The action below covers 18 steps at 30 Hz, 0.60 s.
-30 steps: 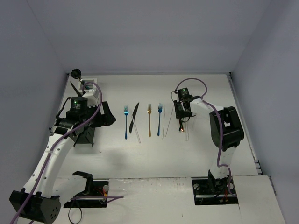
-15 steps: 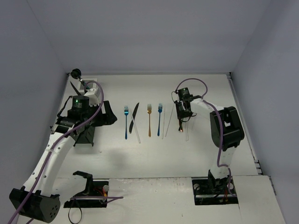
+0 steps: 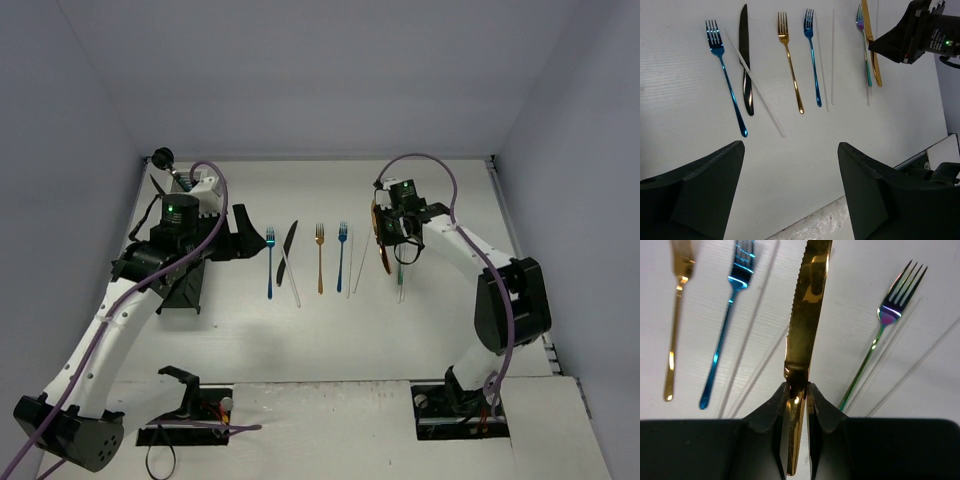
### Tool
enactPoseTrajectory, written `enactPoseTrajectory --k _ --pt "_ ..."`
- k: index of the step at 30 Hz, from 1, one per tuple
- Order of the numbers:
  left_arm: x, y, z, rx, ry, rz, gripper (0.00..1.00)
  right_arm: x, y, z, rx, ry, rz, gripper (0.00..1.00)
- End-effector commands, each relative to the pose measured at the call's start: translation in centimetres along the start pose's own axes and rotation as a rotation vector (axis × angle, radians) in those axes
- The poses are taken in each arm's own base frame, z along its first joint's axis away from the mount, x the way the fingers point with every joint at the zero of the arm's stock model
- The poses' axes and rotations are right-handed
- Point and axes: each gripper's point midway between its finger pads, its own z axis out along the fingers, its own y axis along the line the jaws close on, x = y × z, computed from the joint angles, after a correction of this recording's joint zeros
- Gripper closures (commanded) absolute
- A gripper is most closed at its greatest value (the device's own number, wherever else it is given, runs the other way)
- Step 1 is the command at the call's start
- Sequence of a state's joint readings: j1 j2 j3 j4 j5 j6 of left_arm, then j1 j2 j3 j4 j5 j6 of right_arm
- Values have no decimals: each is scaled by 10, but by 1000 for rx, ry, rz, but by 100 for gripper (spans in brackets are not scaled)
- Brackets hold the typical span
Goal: Sort the eating utensils into containers
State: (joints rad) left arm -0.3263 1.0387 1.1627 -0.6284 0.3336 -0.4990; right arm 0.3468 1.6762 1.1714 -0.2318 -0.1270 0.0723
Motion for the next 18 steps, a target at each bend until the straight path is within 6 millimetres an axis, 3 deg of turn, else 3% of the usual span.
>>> enactPoseTrajectory --k 1,5,13,18 --pt "-31 -30 -3 95 -91 -4 28 -30 40 -29 -121 -136 -92 100" --pt "-40 -44 1 139 -117 -21 28 -38 85 -49 -210 -216 -185 100" --pt "-45 -60 21 181 -123 -78 28 -62 176 -131 -447 -489 -278 100" --pt "-53 -76 28 249 -160 -134 28 -63 210 -162 -531 -562 -306 100"
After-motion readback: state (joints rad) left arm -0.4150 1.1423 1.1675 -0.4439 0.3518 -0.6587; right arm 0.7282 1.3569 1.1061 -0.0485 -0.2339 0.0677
